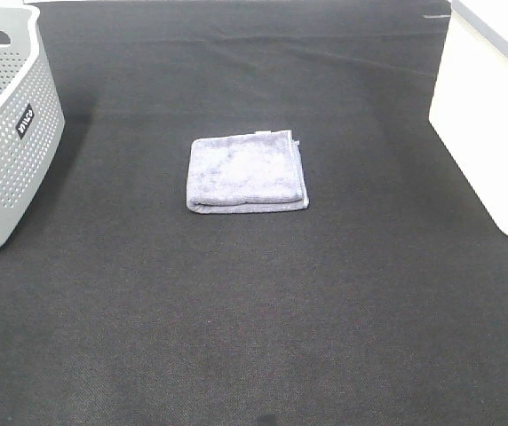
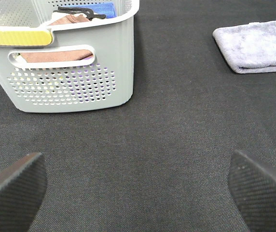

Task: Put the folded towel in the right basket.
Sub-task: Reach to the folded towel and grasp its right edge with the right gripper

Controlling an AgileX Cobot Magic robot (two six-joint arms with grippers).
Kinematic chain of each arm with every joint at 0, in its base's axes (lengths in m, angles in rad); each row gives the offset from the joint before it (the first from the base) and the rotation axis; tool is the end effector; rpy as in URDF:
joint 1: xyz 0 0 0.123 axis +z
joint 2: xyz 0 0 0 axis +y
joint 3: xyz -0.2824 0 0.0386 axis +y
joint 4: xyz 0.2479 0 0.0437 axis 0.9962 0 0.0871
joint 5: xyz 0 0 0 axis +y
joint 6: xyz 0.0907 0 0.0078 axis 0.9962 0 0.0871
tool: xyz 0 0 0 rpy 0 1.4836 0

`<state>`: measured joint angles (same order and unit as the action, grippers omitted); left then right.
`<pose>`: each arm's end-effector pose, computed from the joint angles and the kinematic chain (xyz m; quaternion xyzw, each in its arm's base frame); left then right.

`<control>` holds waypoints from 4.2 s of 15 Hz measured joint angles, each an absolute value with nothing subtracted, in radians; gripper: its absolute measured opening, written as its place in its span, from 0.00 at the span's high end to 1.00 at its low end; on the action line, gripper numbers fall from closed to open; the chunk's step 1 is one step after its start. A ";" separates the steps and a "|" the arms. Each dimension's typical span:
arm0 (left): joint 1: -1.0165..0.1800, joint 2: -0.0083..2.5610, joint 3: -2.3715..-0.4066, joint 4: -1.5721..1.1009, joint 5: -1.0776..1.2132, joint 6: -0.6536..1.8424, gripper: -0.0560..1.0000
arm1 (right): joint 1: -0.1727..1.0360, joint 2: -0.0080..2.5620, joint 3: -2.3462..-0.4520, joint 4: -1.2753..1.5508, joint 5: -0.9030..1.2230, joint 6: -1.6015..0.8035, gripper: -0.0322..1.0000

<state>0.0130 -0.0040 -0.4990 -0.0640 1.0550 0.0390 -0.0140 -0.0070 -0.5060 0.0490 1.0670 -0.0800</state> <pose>-0.0051 -0.0051 0.2775 0.0122 0.8504 -0.0183 0.5256 -0.0069 0.0040 0.2784 -0.0293 0.8507 -0.0002 0.5248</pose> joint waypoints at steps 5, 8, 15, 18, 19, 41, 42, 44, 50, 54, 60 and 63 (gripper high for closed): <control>0.013 -0.004 -0.499 -0.064 1.055 0.039 0.03 | -0.014 -0.007 -0.506 0.049 1.067 -0.080 0.32; 0.013 -0.004 -0.499 -0.064 1.055 0.039 0.03 | -0.014 -0.007 -0.506 0.049 1.067 -0.080 0.32; 0.013 -0.004 -0.499 -0.064 1.055 0.039 0.03 | -0.014 -0.007 -0.506 0.049 1.067 -0.080 0.32; 0.013 -0.004 -0.499 -0.064 1.055 0.039 0.03 | -0.014 -0.007 -0.506 0.049 1.067 -0.080 0.32; 0.013 -0.004 -0.499 -0.064 1.055 0.039 0.03 | -0.014 -0.007 -0.506 0.049 1.067 -0.080 0.32; 0.013 -0.004 -0.499 -0.064 1.055 0.039 0.03 | -0.014 -0.007 -0.506 0.049 1.067 -0.080 0.32; 0.013 -0.004 -0.499 -0.064 1.055 0.039 0.03 | -0.014 -0.007 -0.506 0.049 1.067 -0.080 0.32; 0.013 -0.004 -0.499 -0.064 1.055 0.039 0.03 | -0.014 -0.007 -0.506 0.049 1.067 -0.080 0.32; 0.013 -0.004 -0.499 -0.064 1.055 0.039 0.03 | -0.014 0.186 -0.574 0.074 0.887 -0.080 0.32; 0.013 -0.004 -0.499 -0.064 1.055 0.039 0.03 | -0.014 0.550 -0.733 0.091 0.757 -0.080 0.32; 0.013 -0.004 -0.499 -0.064 1.055 0.039 0.03 | -0.014 1.118 -1.100 0.094 0.777 -0.131 0.32; 0.013 -0.004 -0.499 -0.064 1.055 0.039 0.03 | -0.014 1.358 -1.314 0.124 0.863 -0.143 0.32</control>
<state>0.0130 -0.0040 -0.4990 -0.0640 1.0550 0.0390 -0.0140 1.3580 -1.3140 0.1240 0.8630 -0.1430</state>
